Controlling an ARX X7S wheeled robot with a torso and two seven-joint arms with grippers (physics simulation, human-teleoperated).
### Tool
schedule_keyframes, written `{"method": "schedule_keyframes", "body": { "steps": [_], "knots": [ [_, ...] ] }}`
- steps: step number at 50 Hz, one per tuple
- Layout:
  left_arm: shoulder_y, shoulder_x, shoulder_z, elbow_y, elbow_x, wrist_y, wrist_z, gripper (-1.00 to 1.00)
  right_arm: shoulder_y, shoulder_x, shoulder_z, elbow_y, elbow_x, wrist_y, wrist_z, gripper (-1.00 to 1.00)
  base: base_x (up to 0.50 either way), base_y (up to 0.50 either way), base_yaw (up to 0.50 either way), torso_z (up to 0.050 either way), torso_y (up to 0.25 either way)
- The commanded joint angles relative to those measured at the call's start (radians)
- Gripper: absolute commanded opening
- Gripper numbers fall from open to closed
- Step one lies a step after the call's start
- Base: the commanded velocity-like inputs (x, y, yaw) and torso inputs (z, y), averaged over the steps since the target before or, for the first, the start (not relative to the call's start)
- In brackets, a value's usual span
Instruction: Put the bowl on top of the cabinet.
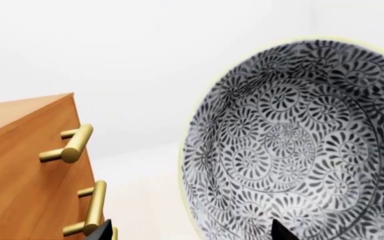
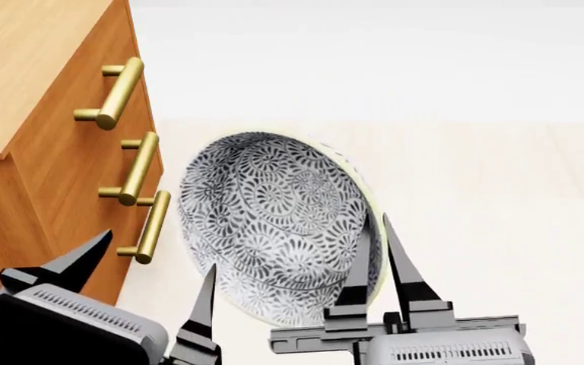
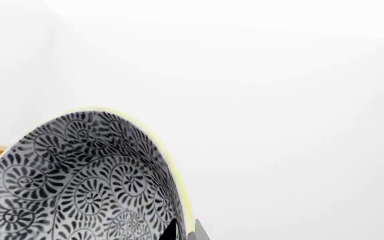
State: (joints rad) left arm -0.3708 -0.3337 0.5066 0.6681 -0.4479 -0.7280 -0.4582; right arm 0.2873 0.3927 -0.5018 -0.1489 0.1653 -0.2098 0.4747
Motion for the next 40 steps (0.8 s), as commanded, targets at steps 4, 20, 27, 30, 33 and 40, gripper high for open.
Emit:
{"method": "schedule_keyframes", "body": {
  "steps": [4, 20, 27, 30, 33, 40],
  "knots": [
    [0.001, 0.015, -0.021, -0.010, 0.011, 0.009, 0.020, 1.00, -0.023, -0.003, 0.007, -0.015, -0.046, -0.051, -0.024, -1.00, 0.00, 0.00, 0.00, 0.000, 0.000],
    [-0.002, 0.010, -0.044, -0.058, -0.004, 0.034, 0.032, 1.00, -0.039, 0.009, -0.004, -0.056, -0.044, -0.045, -0.028, -1.00, 0.00, 0.00, 0.00, 0.000, 0.001],
    [-0.018, 0.011, -0.053, -0.077, -0.015, 0.028, 0.035, 1.00, -0.043, 0.011, -0.003, -0.061, -0.045, -0.048, -0.024, -1.00, 0.00, 0.00, 0.00, 0.000, 0.000],
    [-0.022, 0.012, -0.058, -0.081, -0.023, 0.026, 0.038, 1.00, -0.044, 0.012, -0.004, -0.056, -0.045, -0.053, -0.025, -1.00, 0.00, 0.00, 0.00, 0.000, 0.000],
    [-0.025, 0.013, -0.056, -0.085, -0.025, 0.025, 0.039, 1.00, -0.043, 0.011, -0.004, -0.053, -0.045, -0.053, -0.024, -1.00, 0.00, 0.00, 0.00, 0.000, 0.000],
    [-0.029, 0.014, -0.052, -0.108, -0.025, 0.034, 0.046, 1.00, -0.042, 0.007, -0.005, -0.041, -0.047, -0.058, -0.021, -1.00, 0.00, 0.00, 0.00, 0.002, 0.000]
  ]
}}
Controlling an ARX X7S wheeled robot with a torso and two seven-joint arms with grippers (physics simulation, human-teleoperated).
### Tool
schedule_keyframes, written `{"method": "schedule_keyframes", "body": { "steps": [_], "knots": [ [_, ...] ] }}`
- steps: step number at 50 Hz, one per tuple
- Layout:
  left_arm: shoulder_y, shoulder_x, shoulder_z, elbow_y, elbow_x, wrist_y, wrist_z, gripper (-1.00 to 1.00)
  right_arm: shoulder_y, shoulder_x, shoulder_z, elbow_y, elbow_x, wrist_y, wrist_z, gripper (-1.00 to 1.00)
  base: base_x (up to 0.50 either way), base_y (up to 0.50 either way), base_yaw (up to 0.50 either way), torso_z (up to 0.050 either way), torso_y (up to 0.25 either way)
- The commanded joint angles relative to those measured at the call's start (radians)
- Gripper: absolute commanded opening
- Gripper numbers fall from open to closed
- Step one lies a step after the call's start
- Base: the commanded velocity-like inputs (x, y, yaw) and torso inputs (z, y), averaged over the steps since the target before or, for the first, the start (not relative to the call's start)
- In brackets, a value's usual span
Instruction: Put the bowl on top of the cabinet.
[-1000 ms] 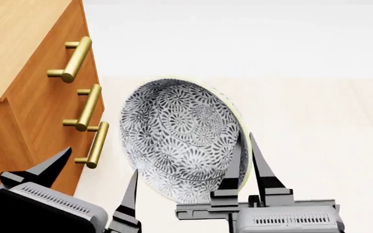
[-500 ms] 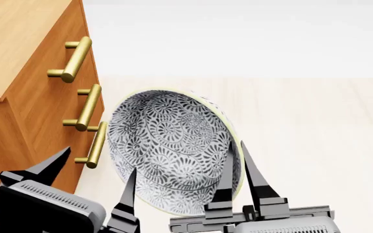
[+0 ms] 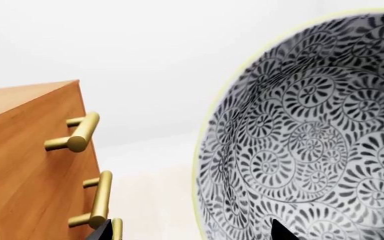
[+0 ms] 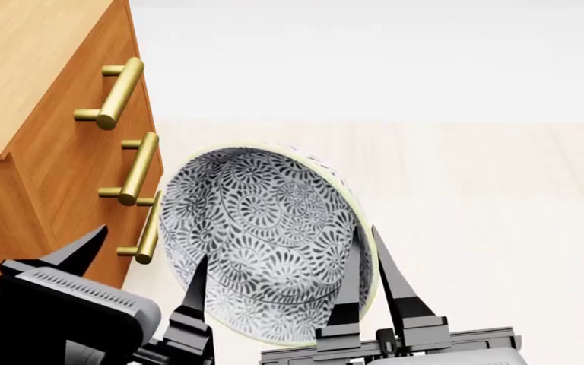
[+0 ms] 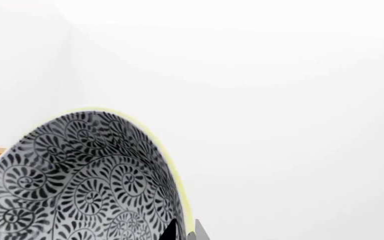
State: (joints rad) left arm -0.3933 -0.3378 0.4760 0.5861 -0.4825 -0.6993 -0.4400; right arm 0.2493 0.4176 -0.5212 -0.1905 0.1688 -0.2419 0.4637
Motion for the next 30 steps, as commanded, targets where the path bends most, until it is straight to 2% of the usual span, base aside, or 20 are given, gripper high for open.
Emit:
{"method": "schedule_keyframes", "body": {
  "steps": [1, 30],
  "knots": [
    [-0.007, 0.019, -0.022, -0.029, 0.008, 0.006, 0.029, 1.00, -0.004, -0.017, 0.014, 0.000, -0.050, -0.026, -0.010, -1.00, 0.00, 0.00, 0.00, 0.000, 0.000],
    [-0.086, 0.046, -0.042, -0.163, -0.052, 0.004, 0.088, 1.00, -0.011, -0.011, 0.011, -0.009, -0.047, -0.030, -0.006, -1.00, 0.00, 0.00, 0.00, 0.000, 0.000]
  ]
}}
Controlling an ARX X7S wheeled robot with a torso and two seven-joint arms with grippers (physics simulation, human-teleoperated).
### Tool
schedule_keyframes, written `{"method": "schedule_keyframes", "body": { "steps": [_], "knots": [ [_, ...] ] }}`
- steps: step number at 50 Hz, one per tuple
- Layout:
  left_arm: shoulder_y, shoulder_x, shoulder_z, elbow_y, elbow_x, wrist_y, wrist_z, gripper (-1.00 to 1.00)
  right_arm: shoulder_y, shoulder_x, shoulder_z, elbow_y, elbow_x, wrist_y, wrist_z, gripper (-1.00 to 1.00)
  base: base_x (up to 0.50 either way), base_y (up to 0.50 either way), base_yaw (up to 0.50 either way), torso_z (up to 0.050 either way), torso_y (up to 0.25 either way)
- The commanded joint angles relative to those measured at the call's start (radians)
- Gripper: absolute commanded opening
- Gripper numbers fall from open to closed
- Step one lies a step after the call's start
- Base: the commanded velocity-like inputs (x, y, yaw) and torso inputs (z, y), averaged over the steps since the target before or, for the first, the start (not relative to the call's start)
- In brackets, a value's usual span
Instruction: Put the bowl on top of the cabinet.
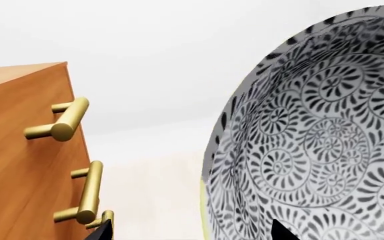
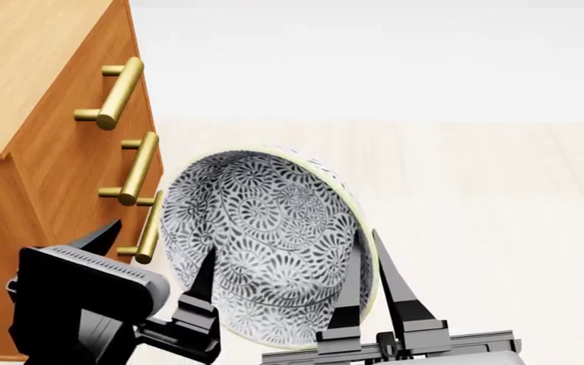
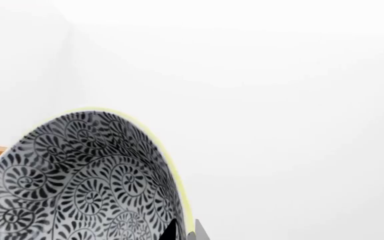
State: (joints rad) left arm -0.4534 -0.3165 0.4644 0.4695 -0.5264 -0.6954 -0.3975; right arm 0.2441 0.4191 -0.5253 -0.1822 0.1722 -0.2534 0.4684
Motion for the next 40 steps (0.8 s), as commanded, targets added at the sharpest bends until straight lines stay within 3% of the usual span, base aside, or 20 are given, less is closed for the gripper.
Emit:
{"method": "schedule_keyframes", "body": {
  "steps": [1, 9, 10, 21, 22, 40],
  "knots": [
    [-0.028, 0.026, -0.029, -0.051, -0.009, 0.002, 0.047, 1.00, -0.005, -0.012, 0.014, -0.018, -0.051, -0.017, -0.011, -1.00, 0.00, 0.00, 0.00, 0.000, 0.000],
    [-0.040, 0.028, -0.021, -0.077, 0.001, 0.007, 0.047, 1.00, -0.008, -0.009, 0.013, -0.026, -0.051, -0.014, -0.008, -1.00, 0.00, 0.00, 0.00, 0.000, 0.001],
    [-0.026, 0.024, -0.024, -0.076, -0.013, 0.065, 0.098, 1.00, -0.008, -0.010, 0.013, -0.026, -0.052, -0.013, -0.008, -1.00, 0.00, 0.00, 0.00, 0.000, 0.000],
    [-0.020, 0.022, -0.024, -0.092, -0.013, 0.055, 0.082, 1.00, -0.009, -0.010, 0.013, -0.013, -0.050, -0.025, -0.006, -1.00, 0.00, 0.00, 0.00, 0.000, 0.000],
    [-0.020, 0.021, -0.023, -0.092, -0.011, 0.056, 0.080, -1.00, -0.009, -0.010, 0.013, -0.012, -0.051, -0.025, -0.006, -1.00, 0.00, 0.00, 0.00, 0.000, 0.000],
    [-0.010, 0.017, -0.030, -0.103, -0.022, 0.078, 0.083, -1.00, -0.003, -0.015, 0.011, 0.003, -0.050, -0.027, -0.003, -1.00, 0.00, 0.00, 0.00, 0.000, 0.001]
  ]
}}
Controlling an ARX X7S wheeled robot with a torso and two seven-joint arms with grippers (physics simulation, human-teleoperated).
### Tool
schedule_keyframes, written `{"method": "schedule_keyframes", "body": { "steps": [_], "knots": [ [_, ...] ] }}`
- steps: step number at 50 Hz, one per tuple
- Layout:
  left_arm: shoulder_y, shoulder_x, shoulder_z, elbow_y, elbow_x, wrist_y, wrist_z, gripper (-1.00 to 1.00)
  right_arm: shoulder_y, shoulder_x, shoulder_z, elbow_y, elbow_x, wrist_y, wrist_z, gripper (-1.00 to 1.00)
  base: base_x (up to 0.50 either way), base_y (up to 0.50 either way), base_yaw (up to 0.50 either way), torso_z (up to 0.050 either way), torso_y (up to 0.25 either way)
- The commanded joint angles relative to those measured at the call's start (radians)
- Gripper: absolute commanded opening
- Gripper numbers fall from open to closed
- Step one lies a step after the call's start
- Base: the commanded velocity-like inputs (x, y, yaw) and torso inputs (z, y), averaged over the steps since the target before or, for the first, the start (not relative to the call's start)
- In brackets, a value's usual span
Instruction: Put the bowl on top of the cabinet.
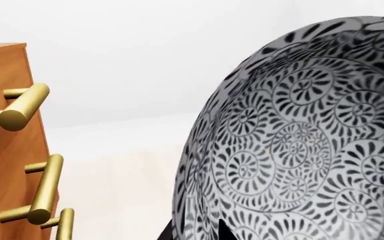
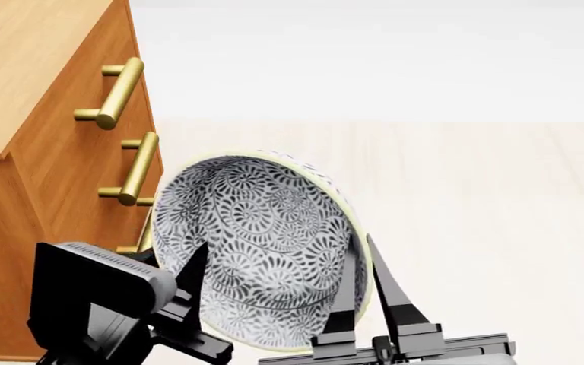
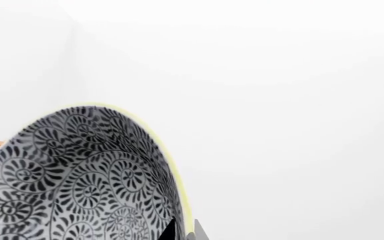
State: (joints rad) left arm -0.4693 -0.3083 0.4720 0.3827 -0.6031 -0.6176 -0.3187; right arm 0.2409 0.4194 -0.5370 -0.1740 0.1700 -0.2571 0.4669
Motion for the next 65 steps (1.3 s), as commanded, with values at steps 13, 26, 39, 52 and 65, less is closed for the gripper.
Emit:
{"method": "schedule_keyframes", "body": {
  "steps": [13, 26, 39, 52, 65],
  "knots": [
    [0.005, 0.006, -0.036, -0.014, 0.051, 0.000, -0.002, -1.00, 0.000, -0.020, 0.028, -0.008, -0.061, -0.013, 0.020, 1.00, 0.00, 0.00, 0.00, 0.000, 0.000],
    [0.005, 0.000, -0.037, -0.013, 0.044, 0.001, -0.005, -1.00, 0.006, -0.018, 0.029, -0.019, -0.049, 0.018, 0.022, 1.00, 0.00, 0.00, 0.00, 0.001, 0.001],
    [-0.001, 0.000, -0.029, -0.026, 0.037, 0.004, 0.004, -1.00, 0.003, -0.015, 0.036, -0.010, -0.037, 0.002, 0.025, 1.00, 0.00, 0.00, 0.00, 0.000, 0.000],
    [-0.031, -0.011, 0.025, -0.021, 0.093, 0.032, 0.024, -1.00, -0.020, -0.007, 0.058, -0.015, 0.007, -0.032, 0.030, 1.00, 0.00, 0.00, 0.00, 0.000, 0.001],
    [-0.150, 0.027, 0.110, -0.131, 0.297, -0.007, -0.128, -1.00, -0.041, 0.008, 0.088, 0.005, 0.089, -0.077, 0.014, 1.00, 0.00, 0.00, 0.00, 0.000, 0.001]
  ]
}}
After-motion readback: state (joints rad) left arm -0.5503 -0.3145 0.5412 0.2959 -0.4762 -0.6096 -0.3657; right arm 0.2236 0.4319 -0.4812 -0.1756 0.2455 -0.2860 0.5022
